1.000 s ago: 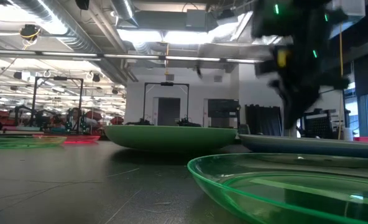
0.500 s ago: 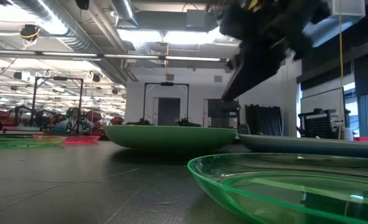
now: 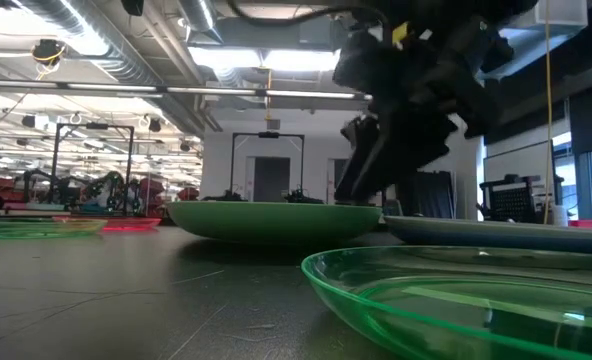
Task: Stack plastic plates
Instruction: Stack the green plate on top of the white plate
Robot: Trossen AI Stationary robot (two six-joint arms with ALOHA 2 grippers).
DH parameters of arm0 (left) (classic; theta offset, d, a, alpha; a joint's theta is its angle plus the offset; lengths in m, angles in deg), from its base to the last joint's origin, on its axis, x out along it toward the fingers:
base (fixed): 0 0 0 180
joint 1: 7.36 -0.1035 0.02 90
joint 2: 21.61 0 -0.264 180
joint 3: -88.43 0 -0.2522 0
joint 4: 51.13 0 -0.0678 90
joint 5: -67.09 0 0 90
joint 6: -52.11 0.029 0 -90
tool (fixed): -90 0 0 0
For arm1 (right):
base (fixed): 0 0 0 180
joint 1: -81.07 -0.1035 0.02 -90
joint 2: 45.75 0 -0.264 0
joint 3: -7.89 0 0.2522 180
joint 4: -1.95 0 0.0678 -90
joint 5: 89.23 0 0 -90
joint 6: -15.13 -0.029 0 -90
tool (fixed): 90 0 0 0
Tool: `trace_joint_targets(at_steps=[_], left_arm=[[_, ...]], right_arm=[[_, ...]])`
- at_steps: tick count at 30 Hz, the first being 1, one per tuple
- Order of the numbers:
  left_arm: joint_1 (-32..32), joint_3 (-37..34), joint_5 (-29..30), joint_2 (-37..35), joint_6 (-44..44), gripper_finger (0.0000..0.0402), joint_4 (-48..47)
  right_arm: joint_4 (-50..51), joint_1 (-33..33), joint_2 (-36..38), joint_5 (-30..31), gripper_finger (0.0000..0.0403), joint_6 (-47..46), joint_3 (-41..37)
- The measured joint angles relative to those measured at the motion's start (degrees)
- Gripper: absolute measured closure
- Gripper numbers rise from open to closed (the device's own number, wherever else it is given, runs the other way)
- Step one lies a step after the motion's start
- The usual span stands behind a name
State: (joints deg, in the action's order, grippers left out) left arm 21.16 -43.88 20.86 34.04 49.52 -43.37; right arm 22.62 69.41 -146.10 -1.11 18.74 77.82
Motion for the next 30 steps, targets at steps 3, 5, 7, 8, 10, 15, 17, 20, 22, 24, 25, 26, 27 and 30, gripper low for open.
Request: trace_joint_targets(at_steps=[3, 5, 7, 8, 10, 15, 17, 20, 22, 24, 25, 26, 27, 30], left_arm=[[0.00, 0.00, 0.00, 0.00, 0.17, 0.0305, -0.01], [0.02, 0.00, 0.00, 0.00, 0.17, 0.0305, 0.00], [0.00, 0.00, 0.00, 0.00, 0.17, 0.0305, 0.00], [0.00, 0.00, 0.00, 0.00, 0.17, 0.0305, -0.02], [-0.24, 0.00, -0.01, 0.00, 0.20, 0.0305, 0.03], [-1.60, 0.00, 0.00, 0.00, 0.20, 0.0305, 0.32], [-2.18, 0.00, 0.00, 0.00, 0.20, 0.0305, 0.81], [-3.23, 0.00, 0.02, 0.00, 0.21, 0.0305, 1.39], [-3.89, 0.00, 0.00, 0.00, 0.22, 0.0305, 1.55], [-4.47, 0.00, 0.00, 0.00, 0.81, 0.0305, 1.60], [-4.68, 0.00, 0.00, 0.00, 1.61, 0.0305, 1.66], [-4.81, 0.00, 0.04, 0.00, 2.36, 0.0305, 1.64], [-4.81, 0.00, 0.04, -0.02, 3.04, 0.0305, 1.72], [-4.83, 0.02, -0.29, -0.02, 4.08, 0.0305, 1.70]], right_arm=[[-1.25, 0.04, -1.69, 3.04, 0.0225, 2.16, 0.01], [-1.55, 0.06, -2.58, 4.46, 0.0232, 3.26, 0.02], [-2.89, 0.07, -3.48, 4.73, 0.0241, 4.31, 0.04], [-3.12, 0.07, -3.86, 4.73, 0.0247, 4.42, 0.04], [-3.72, 0.07, -4.68, 4.73, 0.0261, 4.44, 0.04], [-4.79, 0.07, -5.78, 6.40, 0.0314, 4.48, 0.09], [-5.35, 0.04, -5.78, 6.57, 0.0338, 5.22, 0.07], [-6.46, 0.00, -5.23, 6.82, 0.0375, 7.30, 0.07], [-7.66, 0.00, -4.62, 7.46, 0.0393, 8.39, 0.16], [-6.90, -0.04, -3.93, 9.31, 0.0396, 9.17, 0.63], [-6.56, -0.07, -3.52, 10.40, 0.0394, 9.20, 1.01], [-5.95, -0.45, -2.95, 11.41, 0.0391, 9.20, 1.38], [-5.13, -0.78, -2.20, 12.27, 0.0390, 9.28, 2.02], [-0.89, -2.35, 0.38, 14.95, 0.0392, 9.93, 4.80]])
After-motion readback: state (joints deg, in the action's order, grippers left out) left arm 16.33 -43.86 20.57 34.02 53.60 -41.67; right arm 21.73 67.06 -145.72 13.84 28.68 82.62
